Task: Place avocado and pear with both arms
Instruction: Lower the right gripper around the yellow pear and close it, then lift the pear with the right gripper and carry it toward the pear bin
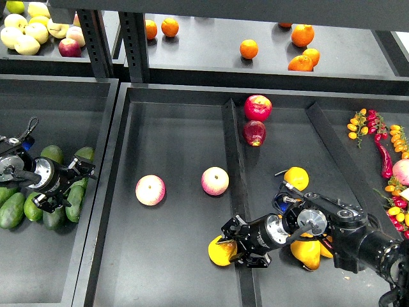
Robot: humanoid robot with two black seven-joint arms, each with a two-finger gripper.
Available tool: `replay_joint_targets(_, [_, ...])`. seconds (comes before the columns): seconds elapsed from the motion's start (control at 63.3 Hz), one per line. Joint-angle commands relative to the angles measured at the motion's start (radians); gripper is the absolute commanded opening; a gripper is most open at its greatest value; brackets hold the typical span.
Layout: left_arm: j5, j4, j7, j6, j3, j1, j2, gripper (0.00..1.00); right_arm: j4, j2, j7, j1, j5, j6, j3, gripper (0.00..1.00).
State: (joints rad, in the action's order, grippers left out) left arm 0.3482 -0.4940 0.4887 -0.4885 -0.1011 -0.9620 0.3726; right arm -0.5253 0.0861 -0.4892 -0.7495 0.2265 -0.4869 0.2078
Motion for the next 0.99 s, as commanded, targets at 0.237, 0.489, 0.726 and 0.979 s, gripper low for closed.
replay_joint_targets(0.237, [0.000, 0.000, 0.000, 0.000, -0.002, -0.003, 0.000, 1.00, -0.051, 0.020, 0.001, -0.083, -0.133, -0.002, 0.009, 0.04])
replay_joint_targets(0.489, [0.000, 0.000, 0.000, 0.000, -0.005, -0.003, 0.000, 1.00, -0.102, 0.067, 0.001, -0.143, -0.225, -0.002, -0.004, 0.04])
replay_joint_targets(0.726, [0.002, 0.000, 0.000, 0.000, -0.006, -0.003, 0.000, 1.00, -0.202, 0.204, 0.001, -0.189, -0.296, -0.002, -0.011, 0.04])
replay_joint_targets(0.979, [0.002, 0.000, 0.000, 0.000, -0.008, 0.002, -0.001, 1.00, -0.306, 0.380, 0.001, -0.241, -0.363, -0.002, -0.119, 0.04])
